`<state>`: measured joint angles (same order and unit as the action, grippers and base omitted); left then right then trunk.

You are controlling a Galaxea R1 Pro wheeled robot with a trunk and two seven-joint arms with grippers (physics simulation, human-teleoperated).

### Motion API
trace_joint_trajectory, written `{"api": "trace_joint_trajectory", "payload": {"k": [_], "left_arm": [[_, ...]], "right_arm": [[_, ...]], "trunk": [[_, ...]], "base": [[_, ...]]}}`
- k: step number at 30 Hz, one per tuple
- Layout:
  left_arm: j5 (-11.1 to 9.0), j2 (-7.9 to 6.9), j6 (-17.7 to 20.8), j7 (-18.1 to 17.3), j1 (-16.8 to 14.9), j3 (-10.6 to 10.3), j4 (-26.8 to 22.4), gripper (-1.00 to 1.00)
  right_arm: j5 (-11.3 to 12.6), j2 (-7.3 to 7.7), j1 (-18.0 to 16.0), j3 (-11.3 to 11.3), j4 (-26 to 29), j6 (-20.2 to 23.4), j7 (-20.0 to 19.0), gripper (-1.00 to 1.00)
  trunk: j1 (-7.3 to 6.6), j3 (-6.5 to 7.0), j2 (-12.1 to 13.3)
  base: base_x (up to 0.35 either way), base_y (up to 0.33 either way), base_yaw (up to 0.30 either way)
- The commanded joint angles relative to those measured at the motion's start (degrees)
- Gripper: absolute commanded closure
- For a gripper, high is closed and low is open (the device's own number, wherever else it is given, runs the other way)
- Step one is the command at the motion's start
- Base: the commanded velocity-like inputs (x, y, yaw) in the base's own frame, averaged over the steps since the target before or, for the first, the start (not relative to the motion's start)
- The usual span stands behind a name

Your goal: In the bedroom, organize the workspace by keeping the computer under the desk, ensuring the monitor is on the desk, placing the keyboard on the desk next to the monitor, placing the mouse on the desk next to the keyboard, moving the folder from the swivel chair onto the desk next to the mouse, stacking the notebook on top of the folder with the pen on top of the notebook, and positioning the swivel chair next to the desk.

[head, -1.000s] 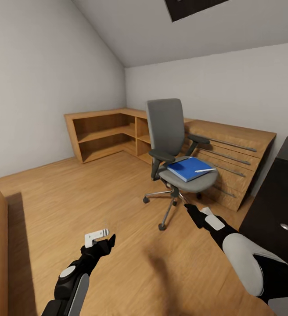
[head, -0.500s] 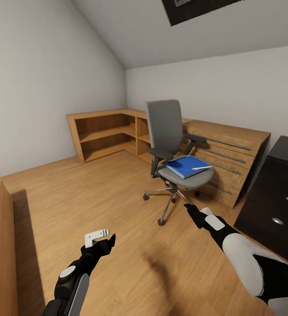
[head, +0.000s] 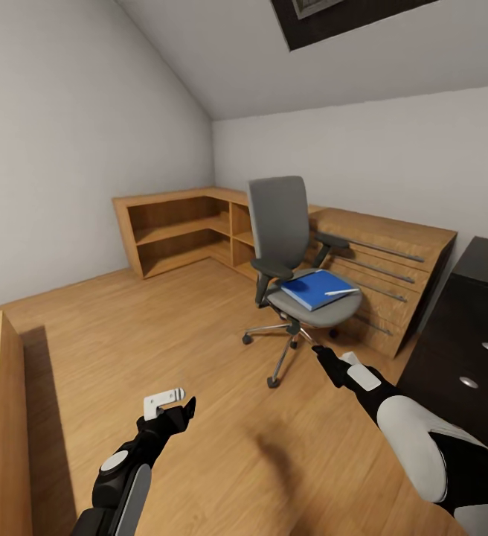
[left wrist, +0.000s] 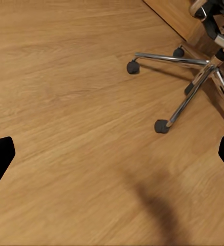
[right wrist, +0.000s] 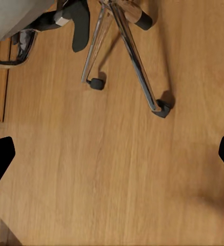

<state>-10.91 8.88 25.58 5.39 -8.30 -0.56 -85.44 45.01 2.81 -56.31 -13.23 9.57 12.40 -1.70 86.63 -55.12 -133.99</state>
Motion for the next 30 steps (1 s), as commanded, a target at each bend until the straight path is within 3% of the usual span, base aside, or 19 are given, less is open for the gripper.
{"api": "trace_joint_trajectory", "payload": {"k": [1, 10, 15, 25, 28, 30], "left_arm": [[-0.61, 0.0, 0.26, 0.49, -0.03, -0.06, -0.08, -1.0], [-0.54, 0.0, 0.35, 0.58, -0.03, -0.11, -0.08, -1.0], [-0.51, 0.02, 0.38, 2.78, -0.03, -0.19, -0.08, -1.0], [-0.5, 0.0, 0.41, 4.77, -0.04, -0.93, -0.25, -1.0], [-0.49, -0.06, 0.53, 4.87, -0.05, -0.93, -0.11, -1.0], [-0.5, -0.12, 0.66, 4.97, -0.02, -0.87, 0.08, -1.0]], "right_arm": [[-0.1, 0.0, -0.02, -0.4, 0.01, 0.26, -0.15, -1.0], [-0.1, 0.0, -0.02, -0.4, 0.01, 0.19, -0.15, -1.0], [-0.14, -0.03, -0.02, -0.4, 0.01, -1.05, -0.15, -1.0], [-0.31, 0.18, -0.02, -0.37, -0.56, -4.25, -0.08, -1.0], [-1.2, 0.26, 0.24, -0.23, -1.72, -6.37, -0.07, -1.0], [-3.83, 0.31, 1.34, 0.2, -3.5, -9.23, -0.05, -1.0]], "trunk": [[-0.24, 0.13, 0.39], [-2.21, 1.75, 4.0], [-3.31, 2.64, 6.01], [-5.51, 4.44, 10.02], [-6.17, 4.98, 11.22], [-6.61, 5.34, 12.02]], "base": [[0.0, 0.0, 0.0], [0.0, 0.0, 0.0], [-0.024, -0.004, 0.0], [-0.252, -0.102, 0.0], [-0.32, -0.153, 0.0], [-0.324, -0.169, 0.0]]}}
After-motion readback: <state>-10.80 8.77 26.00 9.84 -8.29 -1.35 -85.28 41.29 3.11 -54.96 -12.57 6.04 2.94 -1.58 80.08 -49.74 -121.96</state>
